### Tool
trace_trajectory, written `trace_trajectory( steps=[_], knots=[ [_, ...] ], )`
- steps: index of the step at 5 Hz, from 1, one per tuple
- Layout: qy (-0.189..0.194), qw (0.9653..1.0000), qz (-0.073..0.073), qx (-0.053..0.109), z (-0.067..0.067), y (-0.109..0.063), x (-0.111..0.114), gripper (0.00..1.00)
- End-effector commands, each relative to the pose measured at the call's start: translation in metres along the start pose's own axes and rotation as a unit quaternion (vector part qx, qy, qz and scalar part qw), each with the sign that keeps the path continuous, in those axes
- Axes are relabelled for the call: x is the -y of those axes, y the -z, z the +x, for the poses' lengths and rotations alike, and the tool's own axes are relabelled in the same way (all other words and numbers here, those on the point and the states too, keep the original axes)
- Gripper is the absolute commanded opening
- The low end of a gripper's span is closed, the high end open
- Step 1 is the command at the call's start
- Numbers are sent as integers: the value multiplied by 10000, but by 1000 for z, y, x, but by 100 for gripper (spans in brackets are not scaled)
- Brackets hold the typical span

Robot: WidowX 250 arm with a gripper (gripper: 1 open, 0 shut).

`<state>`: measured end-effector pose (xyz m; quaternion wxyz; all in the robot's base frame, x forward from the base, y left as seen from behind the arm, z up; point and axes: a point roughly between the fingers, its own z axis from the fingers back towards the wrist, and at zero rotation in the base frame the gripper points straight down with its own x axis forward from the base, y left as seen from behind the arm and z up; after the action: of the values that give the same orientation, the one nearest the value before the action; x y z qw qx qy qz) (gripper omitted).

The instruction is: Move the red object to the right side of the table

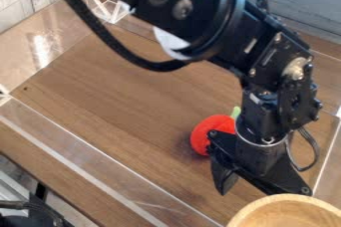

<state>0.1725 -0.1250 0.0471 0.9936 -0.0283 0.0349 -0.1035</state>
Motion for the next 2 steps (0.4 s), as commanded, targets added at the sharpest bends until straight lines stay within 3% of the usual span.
trace_trajectory(
  steps=[1, 2],
  knots=[
    [252, 9997, 51, 40, 0, -5, -7, 100],
    [741, 9971, 186, -68, 6, -7, -6, 100]
  ],
)
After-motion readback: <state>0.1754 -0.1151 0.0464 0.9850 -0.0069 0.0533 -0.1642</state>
